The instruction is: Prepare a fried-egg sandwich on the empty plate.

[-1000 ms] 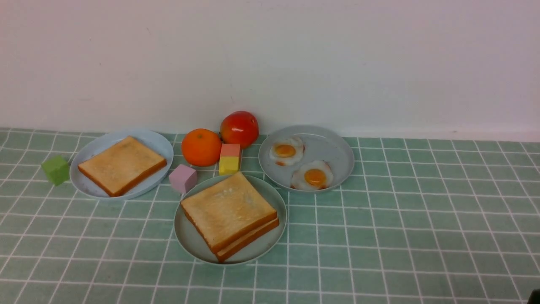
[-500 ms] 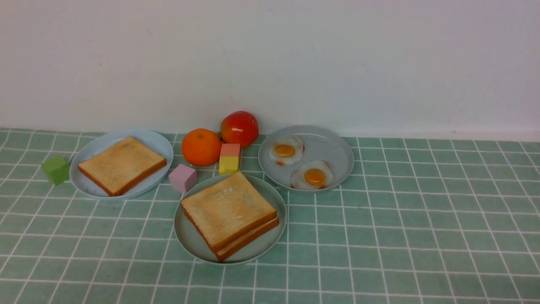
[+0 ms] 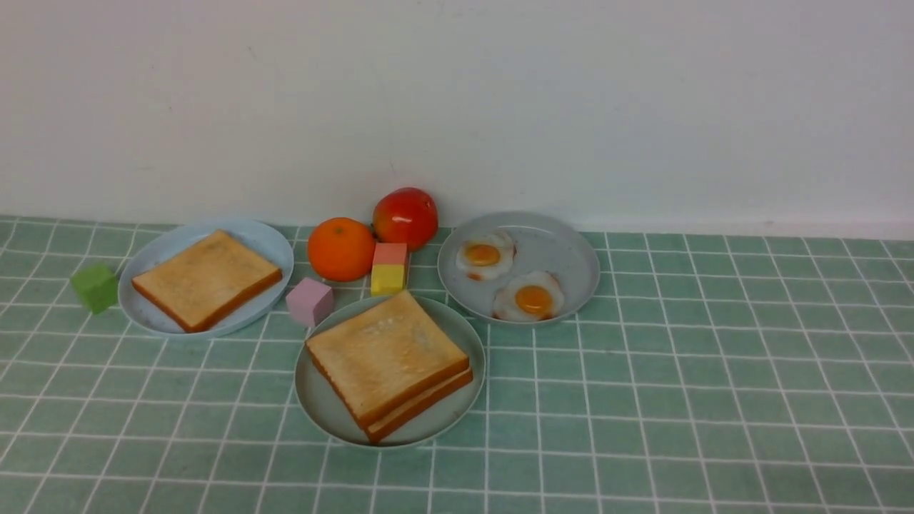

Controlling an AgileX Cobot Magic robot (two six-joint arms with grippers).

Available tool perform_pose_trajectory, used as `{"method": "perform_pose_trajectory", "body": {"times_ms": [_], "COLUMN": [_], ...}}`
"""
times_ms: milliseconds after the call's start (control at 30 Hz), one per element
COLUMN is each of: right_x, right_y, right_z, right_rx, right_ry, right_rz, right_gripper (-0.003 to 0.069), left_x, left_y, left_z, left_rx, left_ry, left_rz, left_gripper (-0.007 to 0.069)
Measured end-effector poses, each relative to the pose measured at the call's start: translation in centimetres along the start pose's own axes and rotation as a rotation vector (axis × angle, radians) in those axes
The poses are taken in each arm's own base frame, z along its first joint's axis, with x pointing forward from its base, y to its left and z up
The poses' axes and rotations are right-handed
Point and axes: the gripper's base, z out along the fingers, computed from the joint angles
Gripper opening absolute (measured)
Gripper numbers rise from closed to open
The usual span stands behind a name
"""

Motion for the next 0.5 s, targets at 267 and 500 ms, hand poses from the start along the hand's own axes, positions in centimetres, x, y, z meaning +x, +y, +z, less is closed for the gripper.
{"method": "perform_pose_trajectory", "body": {"times_ms": [267, 500], "right_x": [-0.02, -0.02], "right_y": [0.19, 0.21], "right_z": [-0.01, -0.01], "right_rx": [-0.021, -0.023], "right_ry": [0.0, 0.0], "right_rz": [-0.032, -0.028], "right_gripper": [0.0013, 0.0013], "left_x": [0.0, 0.0], "left_y": [0.0, 0.0], "left_z": [0.0, 0.0], "left_rx": [0.0, 0.0], "left_ry": [0.0, 0.0], "left_rz": [0.0, 0.0], "left_gripper": [0.0008, 0.0017]}}
